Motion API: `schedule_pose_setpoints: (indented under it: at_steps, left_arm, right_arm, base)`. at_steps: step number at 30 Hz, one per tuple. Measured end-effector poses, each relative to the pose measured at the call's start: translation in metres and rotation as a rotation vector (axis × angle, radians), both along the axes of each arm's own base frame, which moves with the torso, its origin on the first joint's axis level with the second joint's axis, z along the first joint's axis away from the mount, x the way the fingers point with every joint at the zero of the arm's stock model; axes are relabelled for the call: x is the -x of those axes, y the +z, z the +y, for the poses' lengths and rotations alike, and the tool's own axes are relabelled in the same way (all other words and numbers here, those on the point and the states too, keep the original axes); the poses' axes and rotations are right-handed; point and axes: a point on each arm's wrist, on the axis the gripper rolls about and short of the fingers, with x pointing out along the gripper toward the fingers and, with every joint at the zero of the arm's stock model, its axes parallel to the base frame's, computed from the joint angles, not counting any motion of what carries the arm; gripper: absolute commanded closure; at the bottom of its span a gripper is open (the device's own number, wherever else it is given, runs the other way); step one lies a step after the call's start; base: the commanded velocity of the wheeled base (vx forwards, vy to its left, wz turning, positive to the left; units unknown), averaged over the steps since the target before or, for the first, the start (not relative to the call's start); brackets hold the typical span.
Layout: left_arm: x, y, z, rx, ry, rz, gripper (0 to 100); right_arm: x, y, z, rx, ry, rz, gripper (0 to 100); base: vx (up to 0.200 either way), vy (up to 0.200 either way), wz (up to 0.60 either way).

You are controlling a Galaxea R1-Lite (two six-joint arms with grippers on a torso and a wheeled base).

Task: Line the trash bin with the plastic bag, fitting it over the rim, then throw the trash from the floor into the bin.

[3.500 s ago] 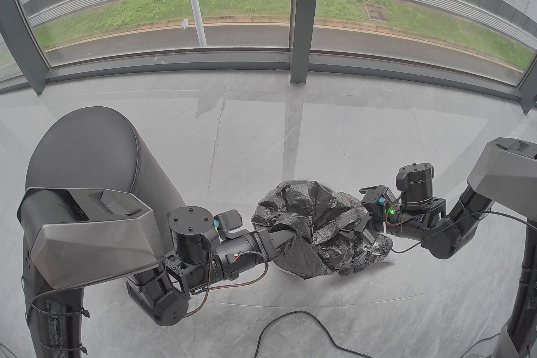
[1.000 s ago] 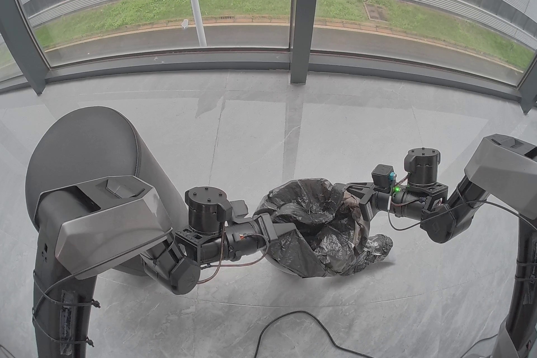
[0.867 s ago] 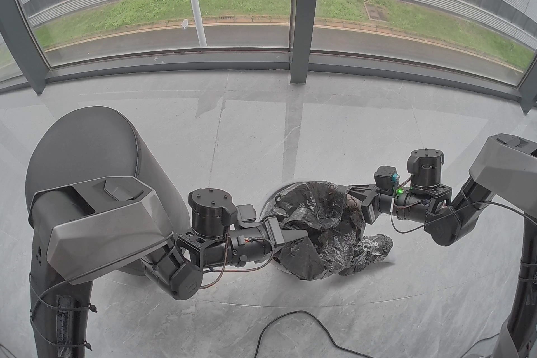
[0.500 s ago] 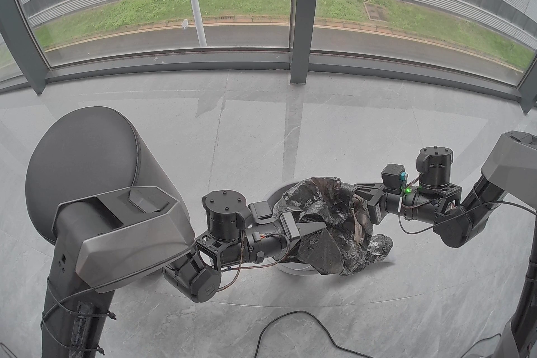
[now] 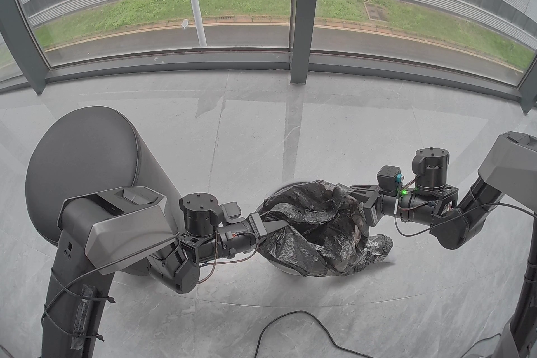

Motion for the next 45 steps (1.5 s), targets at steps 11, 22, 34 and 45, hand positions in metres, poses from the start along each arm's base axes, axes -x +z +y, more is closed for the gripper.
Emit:
schedule_pose_setpoints:
  at_steps: [11, 22, 34, 45]
  left_arm:
    - [0.003, 0.003, 0.013, -0.038, 0.010, -0.065, 100]
    - [0.024, 0.011, 0.022, -0.051, 0.002, -0.047, 100]
    - [0.030, 0.006, 0.036, -0.145, 0.005, -0.139, 100]
    - [0.028, 0.011, 0.044, -0.278, 0.050, -0.200, 100]
  right_arm:
    - [-0.010, -0.005, 0.003, -0.030, -0.014, 0.015, 100]
    - [-0.016, -0.011, 0.003, -0.030, -0.031, 0.023, 100]
    - [-0.019, -0.018, 0.001, -0.024, -0.046, 0.036, 100]
    - [-0.019, -0.022, 0.000, -0.020, -0.048, 0.047, 100]
  base:
    - [0.000, 0.000, 0.00]
    - [0.000, 0.000, 0.00]
    - [0.000, 0.000, 0.00]
    - [0.000, 0.000, 0.00]
